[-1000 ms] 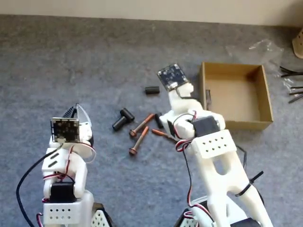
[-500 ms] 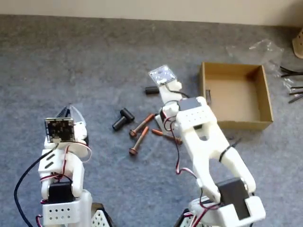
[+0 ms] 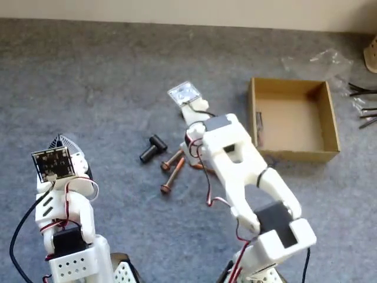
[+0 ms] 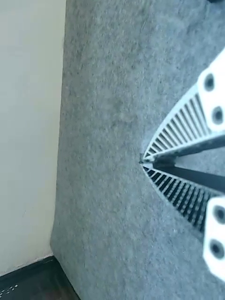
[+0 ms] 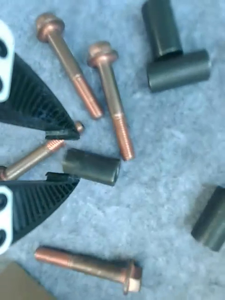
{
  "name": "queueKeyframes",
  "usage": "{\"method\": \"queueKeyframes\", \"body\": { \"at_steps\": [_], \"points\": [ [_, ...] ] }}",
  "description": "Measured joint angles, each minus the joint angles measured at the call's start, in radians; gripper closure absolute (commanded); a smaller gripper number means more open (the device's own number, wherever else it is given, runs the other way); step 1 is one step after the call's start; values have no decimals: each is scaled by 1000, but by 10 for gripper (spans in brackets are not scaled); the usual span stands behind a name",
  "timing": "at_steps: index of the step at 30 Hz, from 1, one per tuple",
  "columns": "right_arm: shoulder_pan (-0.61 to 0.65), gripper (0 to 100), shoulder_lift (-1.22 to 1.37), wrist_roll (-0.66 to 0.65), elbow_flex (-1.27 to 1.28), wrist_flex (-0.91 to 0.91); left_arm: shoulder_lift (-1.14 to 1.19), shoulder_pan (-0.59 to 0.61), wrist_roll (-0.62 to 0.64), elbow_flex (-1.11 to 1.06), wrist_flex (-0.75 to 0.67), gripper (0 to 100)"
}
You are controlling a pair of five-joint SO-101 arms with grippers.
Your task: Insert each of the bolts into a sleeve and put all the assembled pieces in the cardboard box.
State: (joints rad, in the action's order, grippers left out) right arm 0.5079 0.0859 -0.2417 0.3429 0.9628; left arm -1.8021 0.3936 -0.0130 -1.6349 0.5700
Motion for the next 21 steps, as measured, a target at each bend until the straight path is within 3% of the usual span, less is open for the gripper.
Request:
{"method": "queueKeyframes", "body": {
  "at_steps": [21],
  "points": [
    [-14,882,126,0,-132,14,0,0,0,0,0,994]
  ]
}}
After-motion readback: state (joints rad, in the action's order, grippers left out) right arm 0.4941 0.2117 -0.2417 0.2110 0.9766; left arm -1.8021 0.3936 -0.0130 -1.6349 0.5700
